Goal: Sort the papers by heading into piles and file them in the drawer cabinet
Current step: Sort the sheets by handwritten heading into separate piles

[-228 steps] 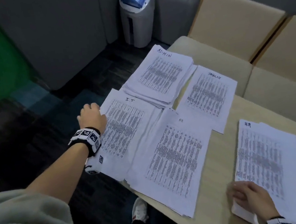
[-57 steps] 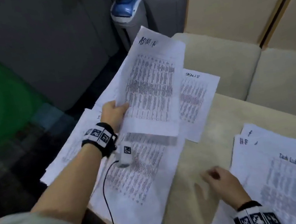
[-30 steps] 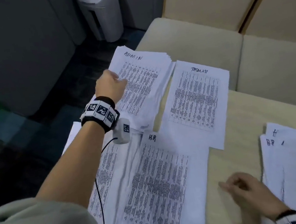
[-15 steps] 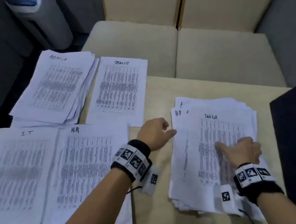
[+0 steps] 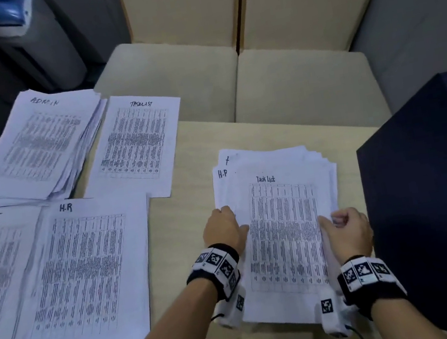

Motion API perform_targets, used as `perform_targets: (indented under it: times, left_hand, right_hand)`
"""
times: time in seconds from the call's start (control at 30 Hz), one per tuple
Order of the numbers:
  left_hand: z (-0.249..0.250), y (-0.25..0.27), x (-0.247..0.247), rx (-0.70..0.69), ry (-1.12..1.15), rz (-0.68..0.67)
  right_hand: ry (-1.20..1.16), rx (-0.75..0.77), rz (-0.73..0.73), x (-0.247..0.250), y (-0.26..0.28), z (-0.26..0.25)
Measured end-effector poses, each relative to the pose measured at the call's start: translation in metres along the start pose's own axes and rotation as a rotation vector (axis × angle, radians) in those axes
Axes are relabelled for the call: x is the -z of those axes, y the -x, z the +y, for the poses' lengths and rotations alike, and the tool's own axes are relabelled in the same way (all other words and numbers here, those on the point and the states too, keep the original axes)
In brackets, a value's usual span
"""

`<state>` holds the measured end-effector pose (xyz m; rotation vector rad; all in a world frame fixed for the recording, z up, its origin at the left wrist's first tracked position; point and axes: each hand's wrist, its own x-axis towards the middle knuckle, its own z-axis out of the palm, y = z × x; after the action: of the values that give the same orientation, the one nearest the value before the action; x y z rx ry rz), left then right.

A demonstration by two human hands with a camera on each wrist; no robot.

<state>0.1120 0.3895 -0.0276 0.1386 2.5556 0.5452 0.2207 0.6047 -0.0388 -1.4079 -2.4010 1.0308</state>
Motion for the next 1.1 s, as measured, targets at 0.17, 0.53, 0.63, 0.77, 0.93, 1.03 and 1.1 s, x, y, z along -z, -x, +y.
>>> perform_targets:
  times: [0.17,0.53,0.63,0.77,0.93,1.03,1.1]
  left_hand:
    - [0.004,0.006,-0.005,-0.082,0.263,-0.019]
    - [-0.019,0.008,0.004,-0.036,0.587,0.089]
    - [-0.02,0.005,0.003,0.061,0.638,0.131]
    - [-0.026,0.0,0.004,0.118,0.714,0.17]
    - [-0.036,-0.001,0.012,0.093,0.613,0.205]
    - [-0.043,0.0,0.016,0.057,0.434,0.189]
    - [-0.045,0.002,0.019,0.034,0.376,0.178]
  right_hand:
    - [-0.077,-0.195,-0.156,0.006,-0.004,0.008]
    - [-0.326,0.129,-0.242,0.023,0.01,0.001]
    - [-0.306,0.136,-0.307,0.024,0.016,-0.004]
    - [-0.174,0.089,-0.258,0.026,0.02,-0.007]
    - [-0.155,0.076,-0.029,0.033,0.015,0.011]
    - [-0.17,0.054,-0.187,0.036,0.012,0.015]
    - [-0.117,0.101,-0.27,0.036,0.01,0.013]
